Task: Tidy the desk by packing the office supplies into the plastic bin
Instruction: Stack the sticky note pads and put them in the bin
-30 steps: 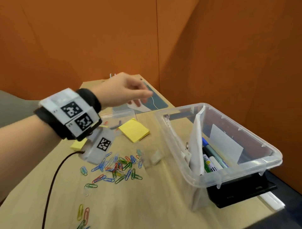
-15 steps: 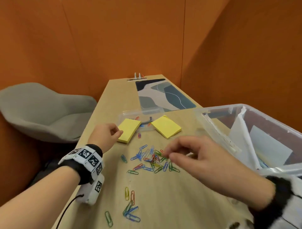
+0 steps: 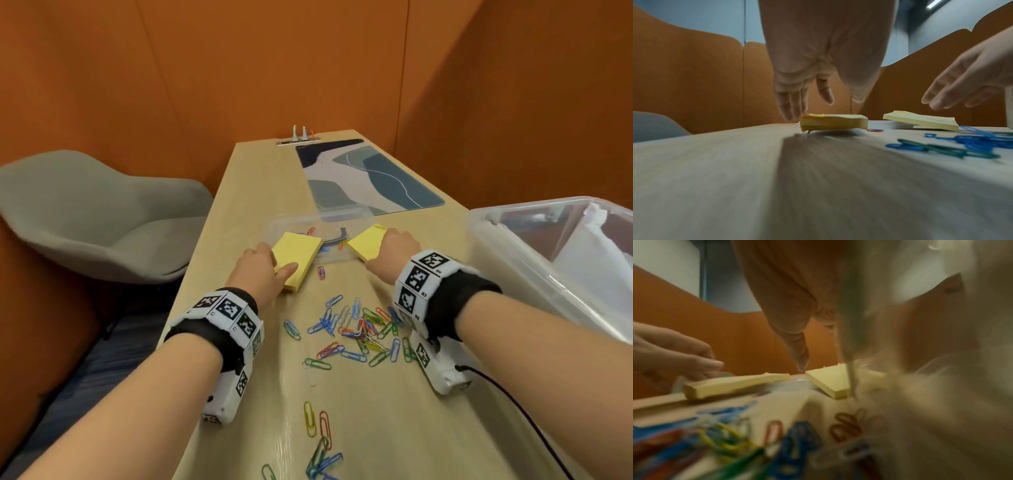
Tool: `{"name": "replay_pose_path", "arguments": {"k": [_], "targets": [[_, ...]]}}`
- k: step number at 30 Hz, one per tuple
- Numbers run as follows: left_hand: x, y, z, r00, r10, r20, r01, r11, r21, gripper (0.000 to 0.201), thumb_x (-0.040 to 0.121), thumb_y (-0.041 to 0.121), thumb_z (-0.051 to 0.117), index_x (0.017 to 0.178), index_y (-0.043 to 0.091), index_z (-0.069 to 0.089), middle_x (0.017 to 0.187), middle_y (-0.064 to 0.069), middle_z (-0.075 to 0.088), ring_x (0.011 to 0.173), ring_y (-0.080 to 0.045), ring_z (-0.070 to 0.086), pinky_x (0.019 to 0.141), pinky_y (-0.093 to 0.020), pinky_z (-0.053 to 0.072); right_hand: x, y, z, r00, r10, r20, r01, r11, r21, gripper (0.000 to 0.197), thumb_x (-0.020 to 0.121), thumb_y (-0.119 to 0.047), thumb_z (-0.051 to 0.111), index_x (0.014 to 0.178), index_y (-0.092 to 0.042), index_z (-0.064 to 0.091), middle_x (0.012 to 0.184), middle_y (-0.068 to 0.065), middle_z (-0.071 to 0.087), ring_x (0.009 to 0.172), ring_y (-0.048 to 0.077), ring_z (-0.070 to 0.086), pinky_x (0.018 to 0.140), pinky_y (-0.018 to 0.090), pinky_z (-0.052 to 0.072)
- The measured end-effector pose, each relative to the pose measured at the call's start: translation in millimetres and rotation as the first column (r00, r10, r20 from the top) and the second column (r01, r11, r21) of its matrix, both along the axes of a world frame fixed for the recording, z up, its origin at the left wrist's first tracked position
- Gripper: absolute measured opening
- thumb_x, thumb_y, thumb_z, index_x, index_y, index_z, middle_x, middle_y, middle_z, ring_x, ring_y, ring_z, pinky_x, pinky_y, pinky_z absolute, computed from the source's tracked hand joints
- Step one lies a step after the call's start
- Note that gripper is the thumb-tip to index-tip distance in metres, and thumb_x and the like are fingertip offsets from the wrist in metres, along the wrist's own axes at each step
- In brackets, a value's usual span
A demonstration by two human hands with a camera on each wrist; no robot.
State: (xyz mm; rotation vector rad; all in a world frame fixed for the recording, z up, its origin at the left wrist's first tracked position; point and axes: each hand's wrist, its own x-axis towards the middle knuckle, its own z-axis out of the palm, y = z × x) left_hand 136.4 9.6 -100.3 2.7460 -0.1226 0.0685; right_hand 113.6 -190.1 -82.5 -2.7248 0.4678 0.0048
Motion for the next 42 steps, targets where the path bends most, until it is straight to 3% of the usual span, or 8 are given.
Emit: {"name": "replay_pose_path", "arguments": {"k": [9,14,17,22,26,30,38,42], "targets": [[5.6,-1.2,-2.2,0.990,0.085,-0.116,-0.091,0.994,-0.052,0.064,0.079,0.041,0.068,0.119,0.004,0.036,0.121,-0.019,0.055,0.112,-0.035,0.054,0.088,-0.038,0.043,24.7,-12.6,-27.9,0.967,-0.187,-0.175,0.166,0.978,-0.127,0.081,0.078,-0.037,0.063,0.139,-0.002,0.022,0.137,0.026,0.040,0.126,0.042,0.042,0.103,0.050,0.038],[3.6,-3.2,1.5,0.984,0.134,-0.121,-0.157,0.965,-0.211,0.087,0.068,0.034,0.080,0.130,0.004,0.027,0.132,-0.019,0.049,0.119,-0.034,0.050,0.091,-0.036,0.042,18.6,-13.0,-16.8,0.979,-0.114,-0.170,0.103,0.992,-0.071,0.056,0.071,-0.051,0.065,0.102,-0.007,0.052,0.086,0.008,0.053,0.086,0.026,0.055,0.075,0.031,0.047],[4.8,-4.1,3.3,0.986,0.123,-0.108,-0.147,0.958,-0.246,0.092,0.064,0.033,0.083,0.133,0.003,0.029,0.133,-0.016,0.049,0.122,-0.032,0.048,0.090,-0.033,0.040,11.2,-6.8,-9.9,0.982,-0.108,-0.156,0.096,0.992,-0.082,0.067,0.068,-0.063,0.061,0.109,-0.010,0.053,0.112,0.015,0.048,0.104,0.030,0.049,0.087,0.036,0.044],[5.1,0.3,3.0,0.989,0.072,-0.127,-0.095,0.978,-0.187,0.068,0.066,0.042,0.079,0.116,0.006,0.051,0.115,-0.011,0.059,0.103,-0.027,0.055,0.075,-0.030,0.041,-2.7,2.6,2.0,0.995,-0.072,-0.063,0.079,0.991,0.108,0.074,0.066,-0.065,0.063,0.113,-0.008,0.055,0.116,0.015,0.052,0.097,0.027,0.053,0.075,0.030,0.041],[4.6,3.0,11.3,0.983,0.035,-0.182,-0.091,0.945,-0.313,0.040,0.079,0.032,0.070,0.102,0.006,0.049,0.092,-0.013,0.064,0.064,-0.021,0.062,0.058,-0.029,0.051,-16.3,6.5,16.4,0.993,-0.078,0.093,0.041,0.936,0.349,0.051,0.069,-0.057,0.067,0.066,-0.010,0.047,0.075,0.005,0.052,0.062,0.016,0.046,0.048,0.025,0.031],[-1.8,4.7,30.3,0.947,-0.070,-0.314,-0.173,0.712,-0.681,0.027,0.086,0.010,0.063,0.102,-0.002,0.045,0.072,-0.015,0.056,0.031,-0.011,0.055,0.032,-0.017,0.043,-31.0,16.5,34.7,0.979,-0.102,0.177,-0.029,0.789,0.613,0.045,0.073,-0.047,0.068,0.063,-0.012,0.041,0.066,0.000,0.043,0.059,0.010,0.042,0.050,0.026,0.032],[-45.9,-19.2,53.0,0.935,-0.268,-0.232,-0.184,0.195,-0.963,0.011,0.090,-0.004,0.049,0.093,-0.006,0.059,0.086,-0.014,0.064,0.064,-0.018,0.065,0.053,-0.019,0.058,-51.7,44.8,36.5,0.987,-0.070,0.142,-0.081,0.551,0.830,0.077,0.046,-0.049,0.079,0.106,-0.005,0.060,0.096,0.009,0.071,0.081,0.018,0.065,0.065,0.029,0.047],[-65.4,-32.7,53.0,0.922,-0.345,-0.178,-0.157,0.088,-0.984,0.020,0.088,-0.011,0.041,0.101,-0.005,0.056,0.094,-0.018,0.065,0.068,-0.020,0.068,0.060,-0.025,0.058,-65.5,37.2,44.4,0.989,-0.071,0.129,-0.083,0.459,0.885,0.059,0.071,-0.028,0.078,0.114,0.005,0.056,0.103,0.017,0.068,0.070,0.018,0.063,0.055,0.023,0.053]]}}
